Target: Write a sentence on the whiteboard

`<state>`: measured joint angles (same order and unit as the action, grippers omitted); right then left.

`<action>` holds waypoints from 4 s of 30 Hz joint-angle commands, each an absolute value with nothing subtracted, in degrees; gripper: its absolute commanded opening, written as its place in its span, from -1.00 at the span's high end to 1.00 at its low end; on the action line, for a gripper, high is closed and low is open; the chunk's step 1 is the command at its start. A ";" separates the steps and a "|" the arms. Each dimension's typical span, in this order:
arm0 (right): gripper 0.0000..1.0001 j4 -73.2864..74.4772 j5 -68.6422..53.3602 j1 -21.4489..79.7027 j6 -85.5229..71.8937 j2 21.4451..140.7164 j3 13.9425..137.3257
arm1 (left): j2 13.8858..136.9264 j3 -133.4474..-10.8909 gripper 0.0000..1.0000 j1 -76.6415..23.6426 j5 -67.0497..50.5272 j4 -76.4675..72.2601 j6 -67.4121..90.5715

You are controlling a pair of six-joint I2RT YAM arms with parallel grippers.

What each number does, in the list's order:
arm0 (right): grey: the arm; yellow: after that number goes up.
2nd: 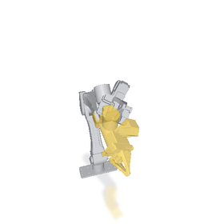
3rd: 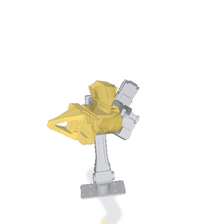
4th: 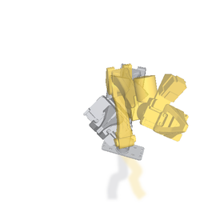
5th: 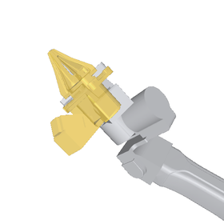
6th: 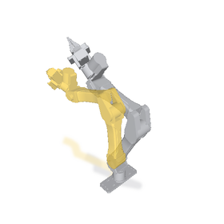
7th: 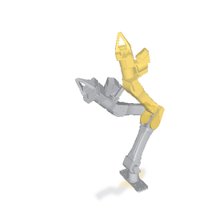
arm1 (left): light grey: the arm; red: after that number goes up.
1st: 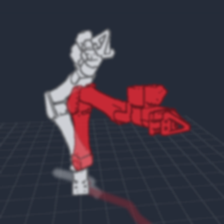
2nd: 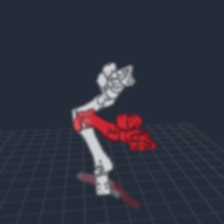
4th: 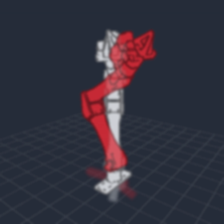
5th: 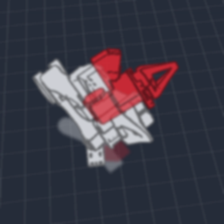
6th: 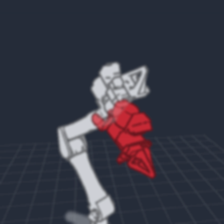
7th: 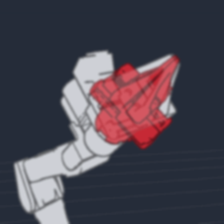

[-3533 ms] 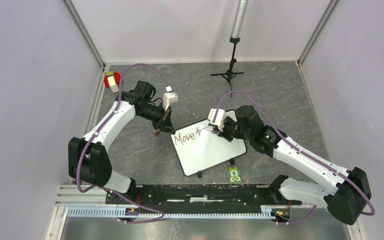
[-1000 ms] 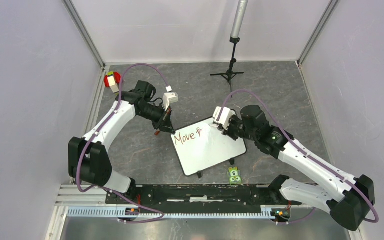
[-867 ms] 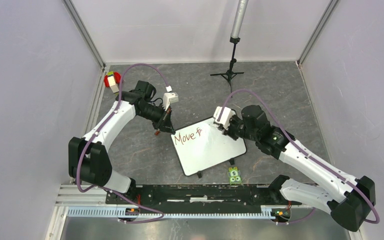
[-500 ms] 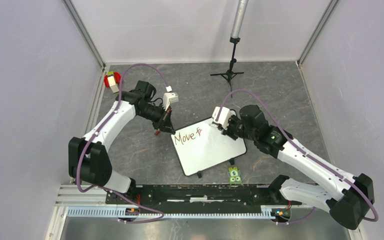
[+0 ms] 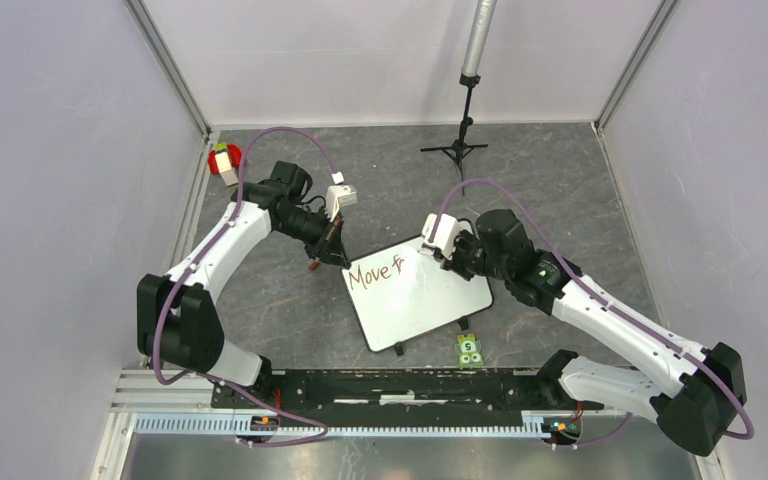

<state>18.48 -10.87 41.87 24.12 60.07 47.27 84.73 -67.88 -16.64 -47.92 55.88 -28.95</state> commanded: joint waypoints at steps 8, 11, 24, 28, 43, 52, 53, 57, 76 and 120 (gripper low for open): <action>1.00 15.92 -11.92 41.75 24.24 62.05 49.67 | 86.34 -67.06 0.95 -18.46 -44.14 58.45 -30.30; 1.00 15.98 -11.15 41.75 24.41 62.27 49.23 | 86.33 -67.10 0.95 -18.45 -44.02 58.51 -30.31; 1.00 19.10 -9.50 41.75 25.31 58.84 45.69 | 86.58 -67.24 0.95 -18.46 -44.12 58.45 -30.47; 1.00 20.16 -10.83 41.75 25.31 58.31 44.36 | 86.40 -67.17 0.95 -18.46 -44.03 58.46 -30.42; 1.00 19.27 -7.10 41.66 25.83 59.85 49.61 | 86.40 -67.30 0.95 -18.46 -44.12 58.45 -30.38; 1.00 19.76 -7.17 41.57 26.19 59.79 48.72 | 86.61 -67.41 0.95 -18.46 -44.16 58.46 -30.47; 1.00 19.99 -7.44 41.57 26.19 59.68 48.33 | 86.62 -67.41 0.95 -18.44 -44.12 58.47 -30.45; 1.00 20.94 -8.25 41.57 26.28 58.83 46.82 | 86.82 -67.50 0.95 -18.46 -44.22 58.45 -30.43; 1.00 21.75 -7.27 41.53 26.81 58.95 48.26 | 86.95 -67.37 0.95 -18.46 -44.29 58.48 -30.51; 1.00 21.67 -5.21 41.04 25.84 59.26 48.78 | 87.56 -67.78 0.95 -18.46 -44.63 58.47 -30.85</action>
